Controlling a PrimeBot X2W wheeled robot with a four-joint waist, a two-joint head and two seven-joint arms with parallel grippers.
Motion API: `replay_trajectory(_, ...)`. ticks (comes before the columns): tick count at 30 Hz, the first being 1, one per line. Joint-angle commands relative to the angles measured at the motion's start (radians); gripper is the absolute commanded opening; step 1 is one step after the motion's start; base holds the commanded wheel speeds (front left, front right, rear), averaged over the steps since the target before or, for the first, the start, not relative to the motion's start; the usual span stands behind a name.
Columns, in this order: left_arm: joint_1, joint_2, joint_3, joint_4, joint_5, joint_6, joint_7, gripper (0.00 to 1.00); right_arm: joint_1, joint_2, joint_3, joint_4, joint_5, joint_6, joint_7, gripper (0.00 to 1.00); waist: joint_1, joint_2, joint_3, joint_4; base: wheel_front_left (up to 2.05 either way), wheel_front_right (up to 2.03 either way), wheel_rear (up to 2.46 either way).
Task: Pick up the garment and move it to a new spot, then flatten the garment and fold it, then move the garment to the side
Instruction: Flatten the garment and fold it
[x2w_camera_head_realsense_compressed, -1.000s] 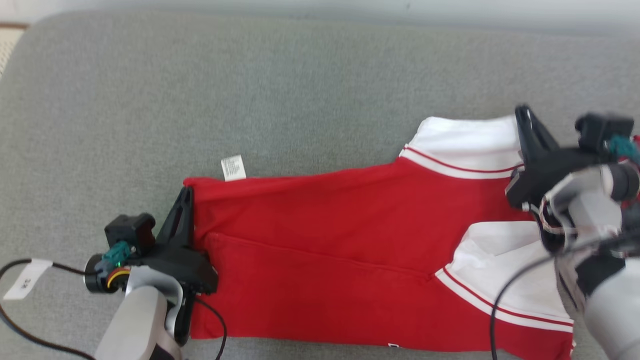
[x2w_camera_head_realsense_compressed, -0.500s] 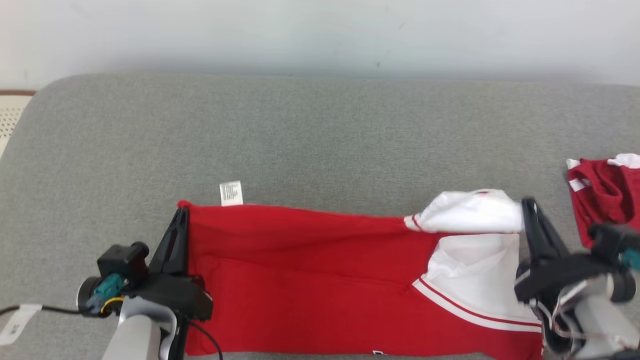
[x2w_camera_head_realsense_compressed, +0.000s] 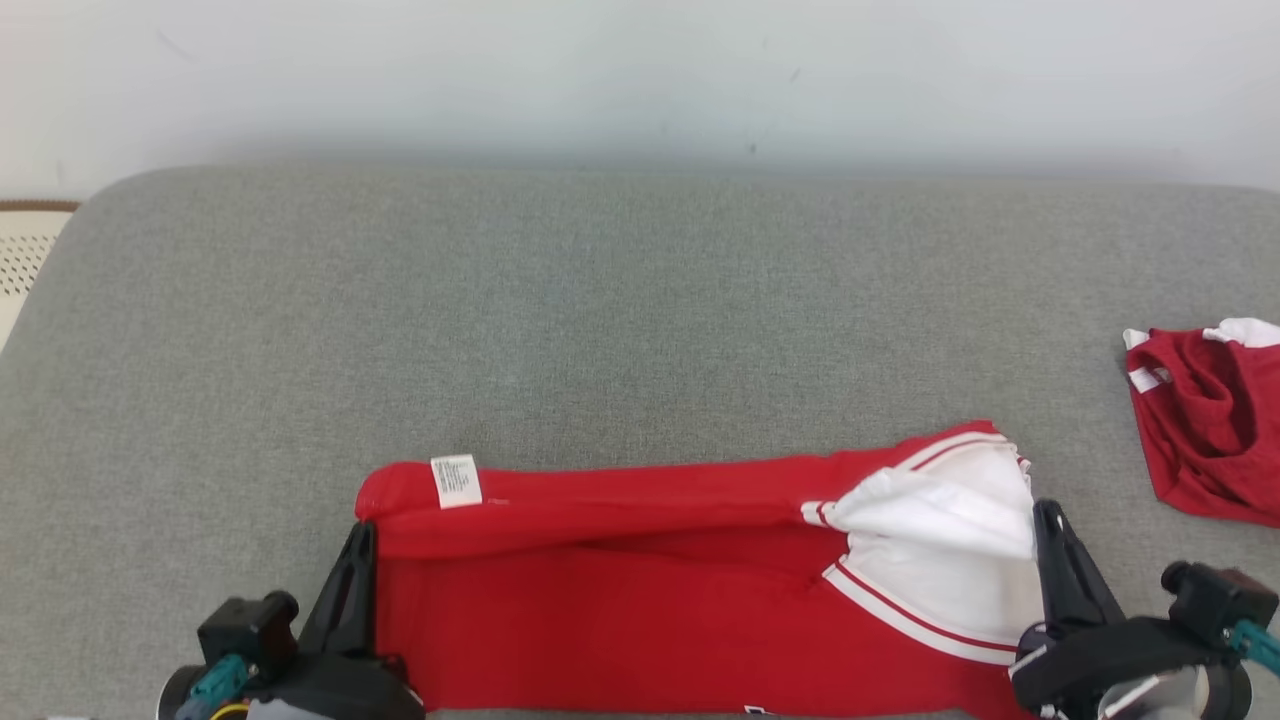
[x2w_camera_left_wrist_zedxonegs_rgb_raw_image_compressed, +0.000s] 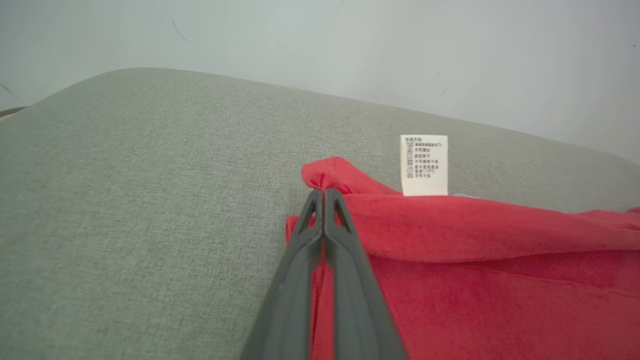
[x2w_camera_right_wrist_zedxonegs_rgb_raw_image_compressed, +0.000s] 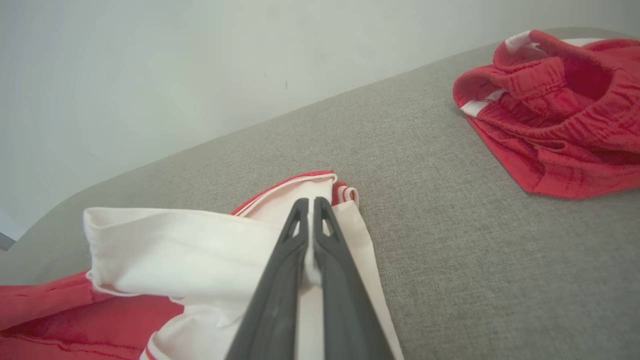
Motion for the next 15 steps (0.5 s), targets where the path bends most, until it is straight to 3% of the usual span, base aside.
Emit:
replay_trajectory(1,0.027,0.002,0.0,-0.003,-0.003,0.004,-0.001,0.0,0.027,0.002,-0.004,-0.009,-0.006,0.0,-0.004,0.0,0.0001,-0.0001,-0.012,-0.003,0.0,0.0,0.0)
replay_trajectory(15,0.107,0.002,0.02,0.049,0.012,0.03,-0.001,0.0,0.137,0.034,0.0,-0.025,-0.023,0.0,-0.003,0.0,0.0001,-0.0001,-0.06,-0.048,0.0,0.0,0.0)
